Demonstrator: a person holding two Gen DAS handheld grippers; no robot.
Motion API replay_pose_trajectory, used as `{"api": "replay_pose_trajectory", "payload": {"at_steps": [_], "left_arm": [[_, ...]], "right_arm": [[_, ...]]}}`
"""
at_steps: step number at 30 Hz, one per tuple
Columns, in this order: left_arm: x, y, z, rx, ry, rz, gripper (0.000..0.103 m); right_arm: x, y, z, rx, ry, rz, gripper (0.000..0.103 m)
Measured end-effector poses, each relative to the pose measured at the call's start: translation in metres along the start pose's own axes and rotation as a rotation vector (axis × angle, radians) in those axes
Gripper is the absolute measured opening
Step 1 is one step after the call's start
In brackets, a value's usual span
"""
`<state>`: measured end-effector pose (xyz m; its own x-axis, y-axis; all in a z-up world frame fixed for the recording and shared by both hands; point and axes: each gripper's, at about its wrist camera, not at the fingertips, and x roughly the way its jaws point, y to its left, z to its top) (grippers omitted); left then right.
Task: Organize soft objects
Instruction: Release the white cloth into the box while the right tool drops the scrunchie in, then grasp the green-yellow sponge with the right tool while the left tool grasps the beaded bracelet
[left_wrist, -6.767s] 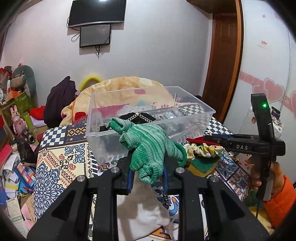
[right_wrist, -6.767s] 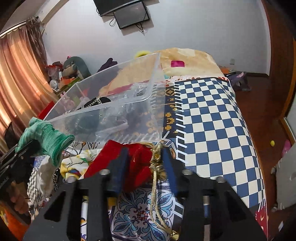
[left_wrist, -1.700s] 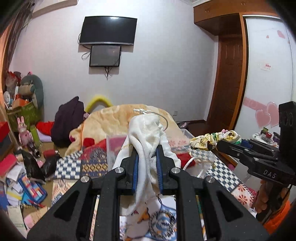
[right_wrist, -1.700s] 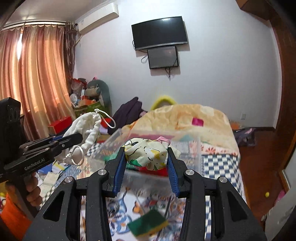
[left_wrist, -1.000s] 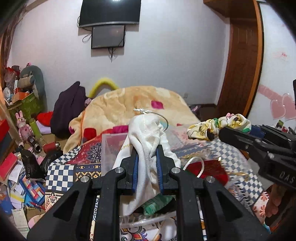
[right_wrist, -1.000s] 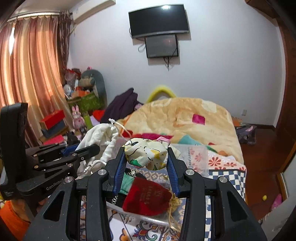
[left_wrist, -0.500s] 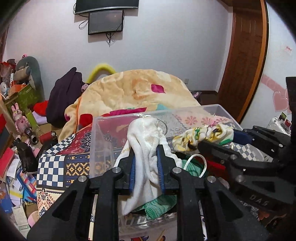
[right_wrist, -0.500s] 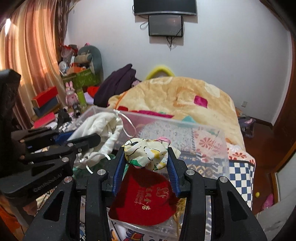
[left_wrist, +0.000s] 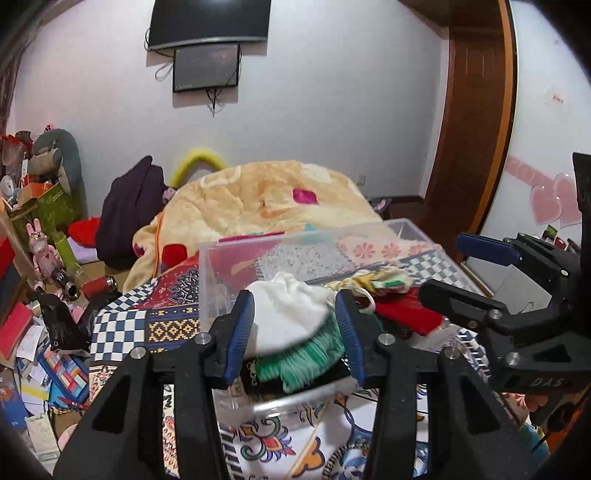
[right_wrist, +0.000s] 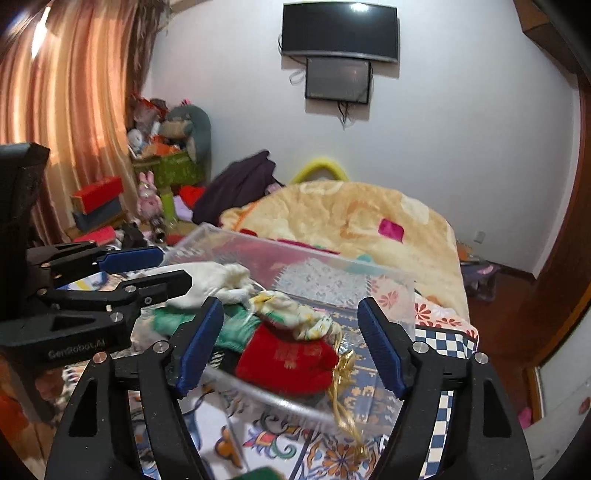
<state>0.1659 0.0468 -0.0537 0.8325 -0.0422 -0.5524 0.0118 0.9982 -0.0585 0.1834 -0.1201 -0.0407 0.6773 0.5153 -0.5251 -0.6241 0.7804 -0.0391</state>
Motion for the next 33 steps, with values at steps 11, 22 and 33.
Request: {"api": "replay_pose_trajectory", "payload": {"at_steps": [11, 22, 33], "left_arm": [[-0.041, -0.005, -0.028, 0.006, -0.035, -0.039, 0.052], [-0.038, -0.015, -0.081, -0.016, 0.047, -0.084, 0.058], [-0.032, -0.031, -0.124, 0.009, 0.13, -0.117, 0.059]], "right_arm": [[-0.032, 0.014, -0.021, 0.0, -0.061, 0.029, 0.078], [-0.02, 0.016, -0.062, 0.039, 0.031, 0.051, 0.078], [0.004, 0.019, -0.103, 0.072, 0.177, 0.089, 0.078]]}}
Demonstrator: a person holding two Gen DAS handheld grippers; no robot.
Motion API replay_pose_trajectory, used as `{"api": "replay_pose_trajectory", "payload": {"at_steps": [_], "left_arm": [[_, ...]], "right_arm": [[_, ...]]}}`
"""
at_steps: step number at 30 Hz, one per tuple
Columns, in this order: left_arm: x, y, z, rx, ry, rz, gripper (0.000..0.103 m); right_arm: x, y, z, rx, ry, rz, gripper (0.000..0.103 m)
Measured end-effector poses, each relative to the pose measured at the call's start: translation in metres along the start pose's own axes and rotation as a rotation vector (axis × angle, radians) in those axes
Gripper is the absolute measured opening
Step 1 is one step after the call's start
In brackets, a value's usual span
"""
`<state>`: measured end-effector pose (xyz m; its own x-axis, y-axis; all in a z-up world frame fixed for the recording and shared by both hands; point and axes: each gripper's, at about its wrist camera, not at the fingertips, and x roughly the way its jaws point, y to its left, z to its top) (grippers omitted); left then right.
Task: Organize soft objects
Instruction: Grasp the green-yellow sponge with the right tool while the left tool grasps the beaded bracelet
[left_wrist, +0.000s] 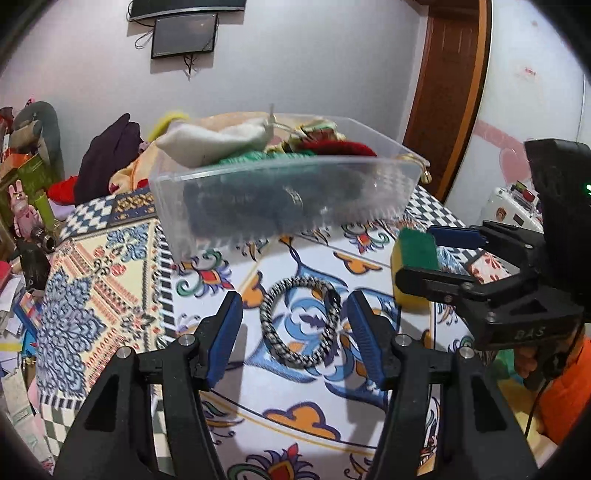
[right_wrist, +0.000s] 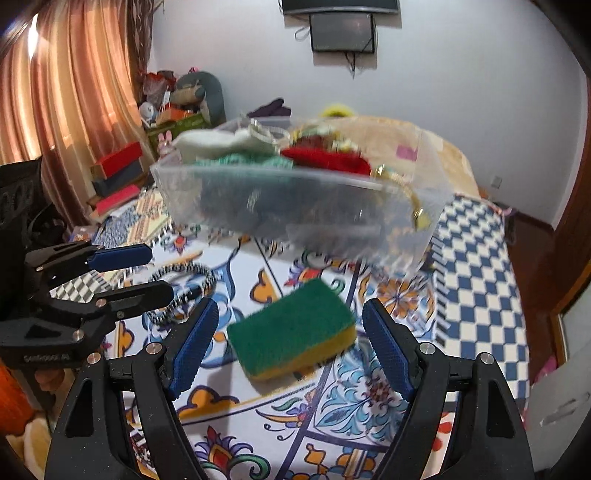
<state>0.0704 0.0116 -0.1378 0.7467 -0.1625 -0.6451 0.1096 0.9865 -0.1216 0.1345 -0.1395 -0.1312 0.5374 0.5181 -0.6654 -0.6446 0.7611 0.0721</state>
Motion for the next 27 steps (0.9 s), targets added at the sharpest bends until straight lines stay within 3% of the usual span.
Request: {"api": "replay_pose_trajectory", "payload": {"at_steps": [2, 7, 10, 16, 27], "left_arm": [[0.002, -0.002, -0.004, -0.005, 0.016, -0.023, 0.059], [0.013, -0.004, -0.009, 0.007, 0.038, -0.002, 0.059], [0.015, -0.006, -0.009, 0.014, 0.023, 0.02, 0.057], [0.016, -0.004, -0.009, 0.01, 0.004, 0.068, 0.034], [-0.005, 0.003, 0.006, -0.011, -0.051, 0.059, 0.027]], "right_arm": [[0.002, 0.0, -0.004, 0.004, 0.009, 0.003, 0.078], [0.004, -0.001, -0.008, 0.015, 0.012, 0.006, 0.077], [0.006, -0.003, -0.01, 0.03, 0.012, 0.023, 0.067], [0.001, -0.006, -0.011, 0.051, -0.002, 0.042, 0.061], [-0.029, -0.008, 0.001, 0.054, -0.079, 0.026, 0.061]]}}
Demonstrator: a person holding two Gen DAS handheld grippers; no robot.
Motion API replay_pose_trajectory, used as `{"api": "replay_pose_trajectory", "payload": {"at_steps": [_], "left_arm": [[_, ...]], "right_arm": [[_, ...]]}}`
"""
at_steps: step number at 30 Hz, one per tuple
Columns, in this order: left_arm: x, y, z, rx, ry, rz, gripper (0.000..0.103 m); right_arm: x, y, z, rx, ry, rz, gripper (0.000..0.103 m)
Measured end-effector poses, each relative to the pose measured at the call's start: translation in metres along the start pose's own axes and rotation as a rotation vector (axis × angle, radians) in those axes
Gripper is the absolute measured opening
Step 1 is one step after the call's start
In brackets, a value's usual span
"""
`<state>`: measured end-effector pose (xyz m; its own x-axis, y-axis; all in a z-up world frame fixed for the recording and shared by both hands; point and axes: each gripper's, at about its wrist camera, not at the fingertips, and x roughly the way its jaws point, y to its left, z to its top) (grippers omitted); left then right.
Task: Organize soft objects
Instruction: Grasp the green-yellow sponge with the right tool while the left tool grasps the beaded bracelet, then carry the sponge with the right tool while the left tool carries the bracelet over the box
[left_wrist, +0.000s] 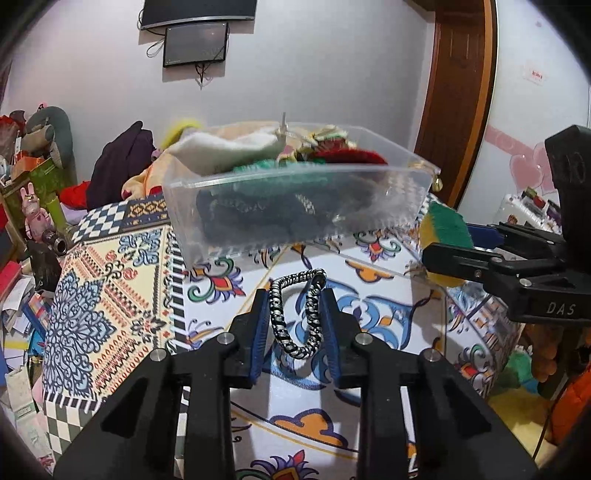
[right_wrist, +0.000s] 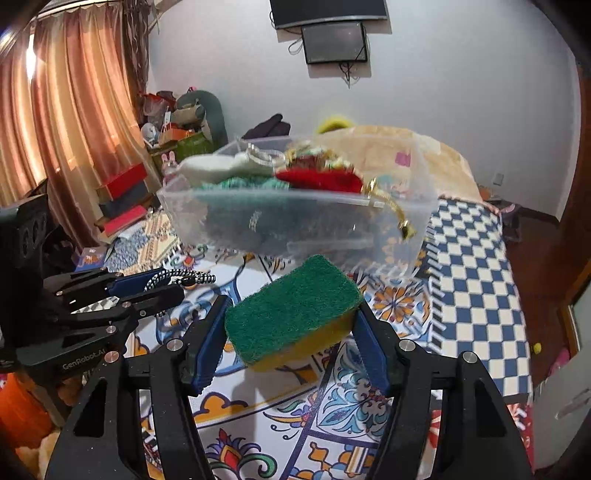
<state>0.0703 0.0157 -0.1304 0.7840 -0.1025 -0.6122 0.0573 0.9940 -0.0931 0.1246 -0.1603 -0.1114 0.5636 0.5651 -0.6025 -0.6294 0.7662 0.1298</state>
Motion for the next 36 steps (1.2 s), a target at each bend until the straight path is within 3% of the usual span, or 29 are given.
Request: {"api": "replay_pose_trajectory", "payload": {"at_steps": [13, 22, 36], "left_arm": [[-0.027, -0.005, 0.057, 0.019, -0.13, -0.011, 0.025], [-0.022, -0.014, 0.098, 0.03, -0.207, -0.013, 0.025], [0.045, -0.009, 0.113, 0.045, -0.109, 0.02, 0.025]], "right_arm": [[-0.032, 0.004, 0.045, -0.051, -0.145, -0.053, 0.061], [-0.015, -0.002, 0.072, -0.061, -0.176, -0.089, 0.061], [0.025, -0.02, 0.077, -0.032, -0.087, -0.108, 0.062]]}}
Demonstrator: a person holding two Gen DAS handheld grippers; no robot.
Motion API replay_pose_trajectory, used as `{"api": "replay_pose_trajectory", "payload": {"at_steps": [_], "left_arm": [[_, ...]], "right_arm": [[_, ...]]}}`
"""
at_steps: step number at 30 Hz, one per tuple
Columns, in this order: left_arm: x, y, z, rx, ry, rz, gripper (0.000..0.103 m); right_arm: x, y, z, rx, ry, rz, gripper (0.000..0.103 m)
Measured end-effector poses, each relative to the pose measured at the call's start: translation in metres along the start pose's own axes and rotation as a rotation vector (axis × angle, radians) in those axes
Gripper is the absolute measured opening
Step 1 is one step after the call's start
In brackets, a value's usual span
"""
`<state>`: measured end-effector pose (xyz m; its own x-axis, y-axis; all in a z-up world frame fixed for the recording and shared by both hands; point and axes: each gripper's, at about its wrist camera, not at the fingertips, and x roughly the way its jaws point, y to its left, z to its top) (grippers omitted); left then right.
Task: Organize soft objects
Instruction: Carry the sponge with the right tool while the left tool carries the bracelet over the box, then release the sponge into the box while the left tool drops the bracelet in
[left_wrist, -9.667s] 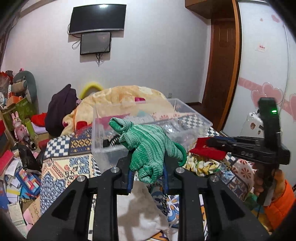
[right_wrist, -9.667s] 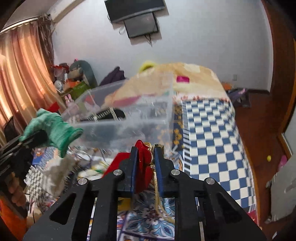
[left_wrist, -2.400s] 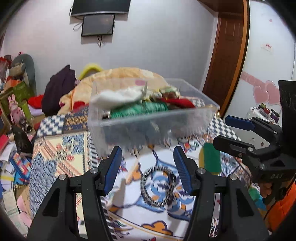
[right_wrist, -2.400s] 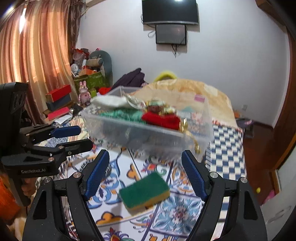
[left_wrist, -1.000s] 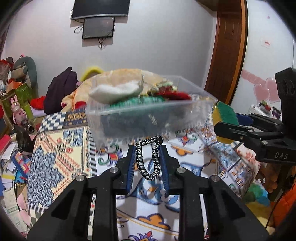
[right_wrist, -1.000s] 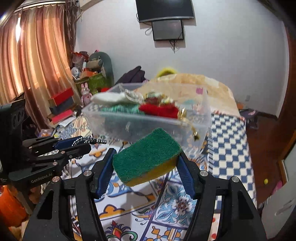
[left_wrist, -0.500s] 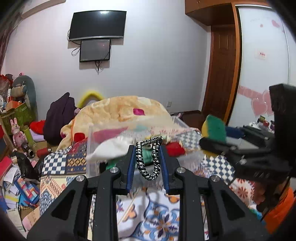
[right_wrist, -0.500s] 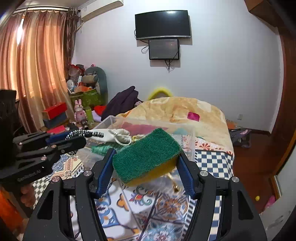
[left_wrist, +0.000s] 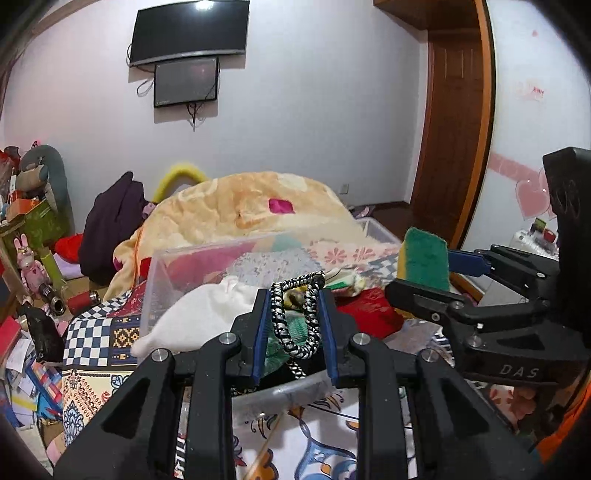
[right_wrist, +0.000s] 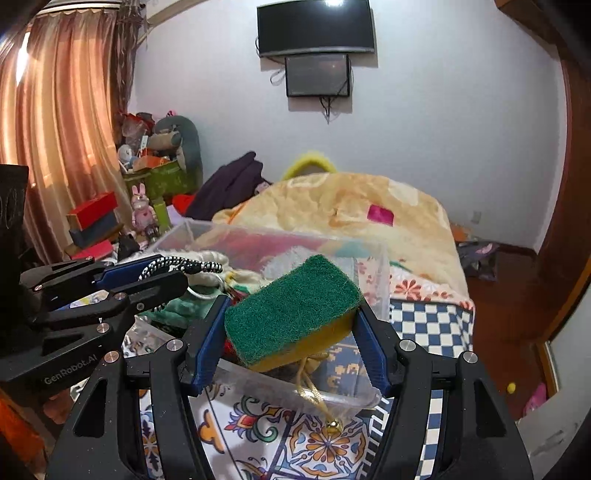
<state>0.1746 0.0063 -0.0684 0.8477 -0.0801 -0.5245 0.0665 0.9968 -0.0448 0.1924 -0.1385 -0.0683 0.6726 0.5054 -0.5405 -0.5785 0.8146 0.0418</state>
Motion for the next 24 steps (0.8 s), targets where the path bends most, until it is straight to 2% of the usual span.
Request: {"api": "replay_pose_trajectory", "payload": {"at_steps": [6, 9, 14, 16, 24], "left_arm": [[0.018, 0.007, -0.007, -0.017, 0.049, -0.016, 0.027], [0.02, 0.006, -0.011, -0.009, 0.064, -0.025, 0.035], [0.01, 0.002, -0.019, 0.027, 0.048, -0.003, 0.052], [0.005, 0.004, -0.02, 0.025, 0.044, -0.004, 0.059], [-0.03, 0.012, -0.012, -0.023, -0.015, -0.011, 0.059]], "right_arm": [[0.009, 0.001, -0.007, -0.012, 0.032, -0.004, 0.063], [0.01, 0.003, -0.008, -0.024, 0.048, -0.009, 0.066], [0.012, -0.002, -0.007, -0.023, 0.065, -0.014, 0.081], [0.007, -0.002, -0.007, -0.024, 0.062, -0.013, 0.082], [-0.018, -0.003, 0.0, -0.041, 0.013, -0.013, 0.083]]}}
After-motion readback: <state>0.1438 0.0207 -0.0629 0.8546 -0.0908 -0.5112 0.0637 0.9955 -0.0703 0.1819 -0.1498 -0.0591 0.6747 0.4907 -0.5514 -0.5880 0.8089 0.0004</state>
